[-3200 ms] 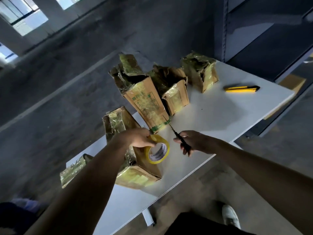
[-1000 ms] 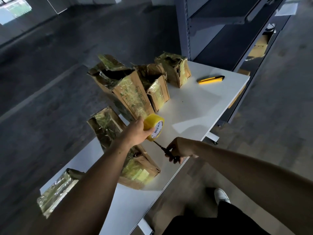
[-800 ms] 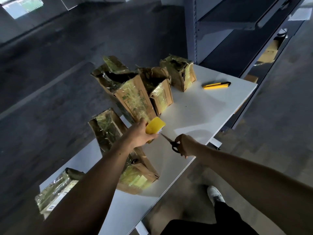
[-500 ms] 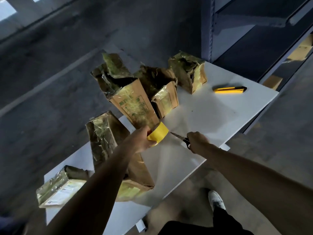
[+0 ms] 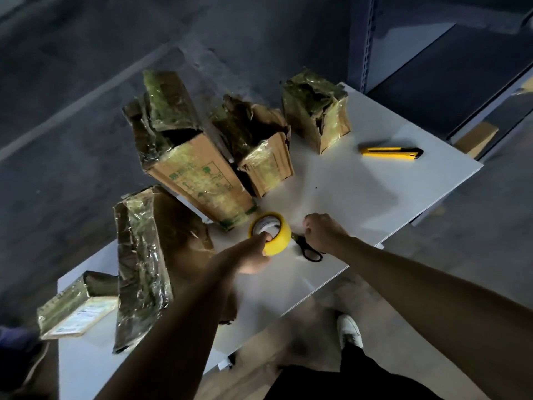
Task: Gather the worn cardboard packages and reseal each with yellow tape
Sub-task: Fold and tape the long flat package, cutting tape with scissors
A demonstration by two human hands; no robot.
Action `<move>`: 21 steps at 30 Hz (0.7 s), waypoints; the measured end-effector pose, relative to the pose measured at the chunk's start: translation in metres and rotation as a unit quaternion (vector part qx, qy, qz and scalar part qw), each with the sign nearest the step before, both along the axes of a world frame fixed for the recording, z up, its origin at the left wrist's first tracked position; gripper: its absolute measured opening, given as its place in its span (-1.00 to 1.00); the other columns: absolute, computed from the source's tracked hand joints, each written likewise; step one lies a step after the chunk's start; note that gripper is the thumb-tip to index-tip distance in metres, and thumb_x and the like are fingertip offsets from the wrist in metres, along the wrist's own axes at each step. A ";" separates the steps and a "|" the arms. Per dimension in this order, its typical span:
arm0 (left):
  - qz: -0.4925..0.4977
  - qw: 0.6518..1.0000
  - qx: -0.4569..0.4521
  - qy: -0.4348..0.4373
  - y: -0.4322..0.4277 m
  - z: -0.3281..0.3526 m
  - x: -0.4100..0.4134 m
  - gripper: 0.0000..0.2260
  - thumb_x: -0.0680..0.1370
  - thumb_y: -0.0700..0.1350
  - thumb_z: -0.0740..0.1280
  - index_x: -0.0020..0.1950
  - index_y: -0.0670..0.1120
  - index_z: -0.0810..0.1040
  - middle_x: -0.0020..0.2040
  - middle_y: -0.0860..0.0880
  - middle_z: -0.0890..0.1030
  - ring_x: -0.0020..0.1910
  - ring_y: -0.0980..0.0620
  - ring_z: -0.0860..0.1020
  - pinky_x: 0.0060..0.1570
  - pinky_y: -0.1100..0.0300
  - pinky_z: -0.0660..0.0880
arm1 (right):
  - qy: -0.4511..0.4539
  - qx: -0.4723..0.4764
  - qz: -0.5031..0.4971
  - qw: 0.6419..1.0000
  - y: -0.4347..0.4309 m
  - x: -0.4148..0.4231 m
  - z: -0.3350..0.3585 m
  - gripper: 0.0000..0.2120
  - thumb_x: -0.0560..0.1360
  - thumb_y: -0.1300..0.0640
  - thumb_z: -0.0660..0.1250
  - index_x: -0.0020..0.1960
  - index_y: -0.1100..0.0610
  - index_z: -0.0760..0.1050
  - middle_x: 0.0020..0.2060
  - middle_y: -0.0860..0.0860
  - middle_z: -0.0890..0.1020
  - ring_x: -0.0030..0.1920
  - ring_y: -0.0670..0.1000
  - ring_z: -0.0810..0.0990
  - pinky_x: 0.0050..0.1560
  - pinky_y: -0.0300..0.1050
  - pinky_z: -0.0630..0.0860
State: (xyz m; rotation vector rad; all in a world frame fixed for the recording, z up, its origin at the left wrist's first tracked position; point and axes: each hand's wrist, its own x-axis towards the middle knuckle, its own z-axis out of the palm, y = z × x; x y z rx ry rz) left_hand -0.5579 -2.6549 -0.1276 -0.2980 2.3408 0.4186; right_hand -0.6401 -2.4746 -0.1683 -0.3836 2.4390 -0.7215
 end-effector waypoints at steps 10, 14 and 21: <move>0.067 0.991 -0.028 0.109 -0.004 0.032 -0.005 -0.70 0.64 -0.10 0.23 0.35 -0.13 0.52 0.34 -0.15 0.55 0.30 -0.09 0.52 0.24 0.11 0.45 | 0.008 -0.104 0.058 0.993 -0.025 -0.003 0.024 -0.78 0.52 0.19 0.24 0.10 0.14 0.59 0.07 0.20 0.66 0.10 0.22 0.61 0.03 -0.02 0.56; 0.151 0.945 -0.055 0.285 -0.020 0.065 0.014 -0.83 0.61 -0.13 0.25 0.08 -0.09 0.63 0.11 -0.12 0.67 0.10 -0.11 0.62 0.07 0.06 0.55 | 0.031 -0.148 0.131 0.980 -0.059 0.014 0.045 -0.81 0.53 0.18 0.30 0.09 0.22 0.59 0.02 0.21 0.67 0.07 0.23 0.63 0.04 0.06 0.58; 0.231 0.841 -0.127 0.472 -0.058 0.104 0.081 -0.92 0.56 -0.19 0.36 -0.04 -0.14 0.66 0.03 -0.17 0.63 0.00 -0.16 0.59 -0.10 0.12 0.47 | 0.037 -0.242 0.206 0.948 -0.123 0.067 0.079 -0.86 0.55 0.27 0.29 0.02 0.30 0.58 -0.07 0.26 0.67 -0.03 0.23 0.63 -0.06 0.02 0.46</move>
